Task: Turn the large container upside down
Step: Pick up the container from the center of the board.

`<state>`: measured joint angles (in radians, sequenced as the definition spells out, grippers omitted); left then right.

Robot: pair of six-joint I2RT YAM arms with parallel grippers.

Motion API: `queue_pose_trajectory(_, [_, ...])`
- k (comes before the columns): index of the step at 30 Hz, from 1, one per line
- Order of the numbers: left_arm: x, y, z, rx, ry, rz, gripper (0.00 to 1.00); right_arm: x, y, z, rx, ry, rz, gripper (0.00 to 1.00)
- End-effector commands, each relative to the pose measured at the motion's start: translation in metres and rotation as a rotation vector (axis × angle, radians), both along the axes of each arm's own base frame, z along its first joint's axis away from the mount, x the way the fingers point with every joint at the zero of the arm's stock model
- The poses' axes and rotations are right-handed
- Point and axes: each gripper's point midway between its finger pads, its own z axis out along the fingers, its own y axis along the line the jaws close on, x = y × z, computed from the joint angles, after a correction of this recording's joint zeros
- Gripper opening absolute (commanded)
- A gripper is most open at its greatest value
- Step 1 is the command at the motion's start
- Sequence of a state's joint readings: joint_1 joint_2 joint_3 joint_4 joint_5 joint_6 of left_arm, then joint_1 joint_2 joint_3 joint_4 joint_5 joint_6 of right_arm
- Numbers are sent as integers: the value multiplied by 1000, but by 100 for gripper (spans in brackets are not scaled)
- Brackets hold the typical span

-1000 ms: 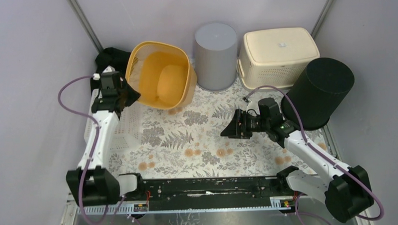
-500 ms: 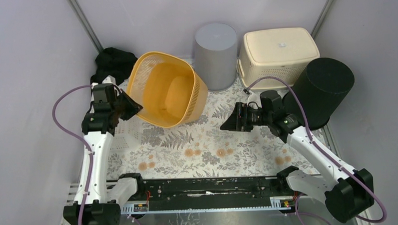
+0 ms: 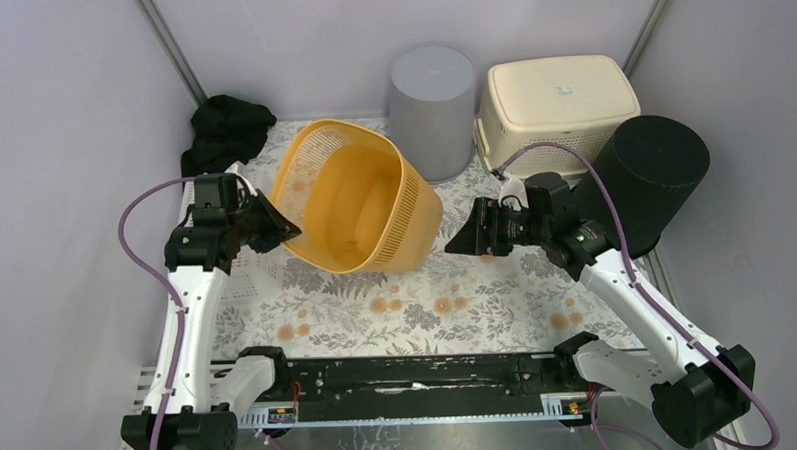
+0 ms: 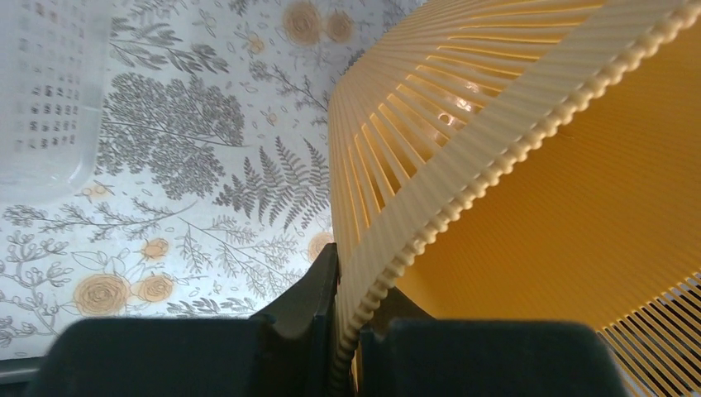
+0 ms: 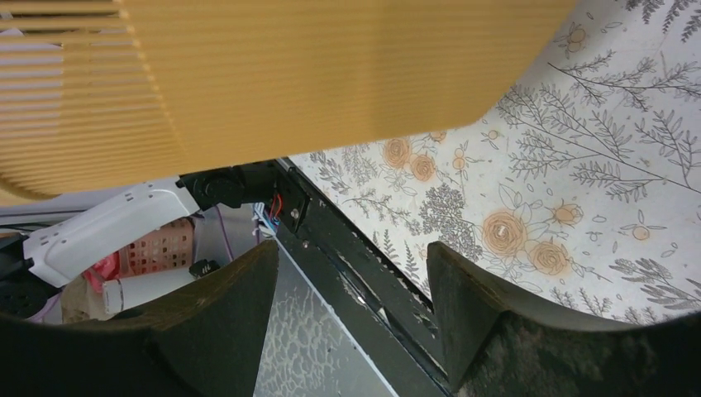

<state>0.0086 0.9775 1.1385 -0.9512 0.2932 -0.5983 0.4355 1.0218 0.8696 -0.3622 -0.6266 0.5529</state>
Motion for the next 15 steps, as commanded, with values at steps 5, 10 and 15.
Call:
queue_pose_trajectory(5, [4,-32,38,-149,-94,-96,0,10,-10,31,-25,-122,-42,73])
queue_pose_trajectory(10, [6,-38,43,-176,-97,-109,0,11,-14,42,-36,-164,-62,73])
queue_pose_trajectory(15, [5,-30,61,-96,-104,-102,1,10,-15,41,-35,-160,-66,74])
